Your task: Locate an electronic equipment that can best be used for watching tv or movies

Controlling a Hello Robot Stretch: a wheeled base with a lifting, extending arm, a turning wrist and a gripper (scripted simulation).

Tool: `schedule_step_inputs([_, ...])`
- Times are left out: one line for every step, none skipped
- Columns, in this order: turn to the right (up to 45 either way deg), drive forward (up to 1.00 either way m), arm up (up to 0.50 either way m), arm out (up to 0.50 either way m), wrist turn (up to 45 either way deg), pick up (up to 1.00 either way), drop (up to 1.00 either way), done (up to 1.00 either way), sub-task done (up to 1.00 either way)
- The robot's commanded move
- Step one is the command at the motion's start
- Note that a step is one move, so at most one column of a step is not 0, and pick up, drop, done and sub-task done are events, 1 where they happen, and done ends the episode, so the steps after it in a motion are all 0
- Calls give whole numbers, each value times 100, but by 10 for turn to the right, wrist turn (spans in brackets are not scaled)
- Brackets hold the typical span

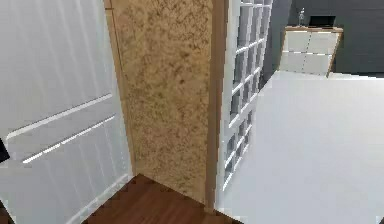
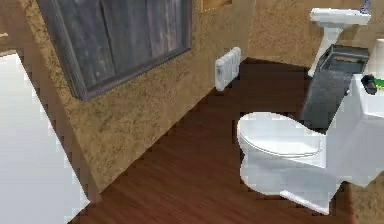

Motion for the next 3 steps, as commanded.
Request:
schedule_step_inputs([360, 0, 0, 0, 0, 0, 0, 0, 0])
schedule_step_inputs([0, 100, 0, 0, 0, 0, 0, 0, 0])
schedule_step_inputs([0, 35, 0, 0, 0, 0, 0, 0, 0])
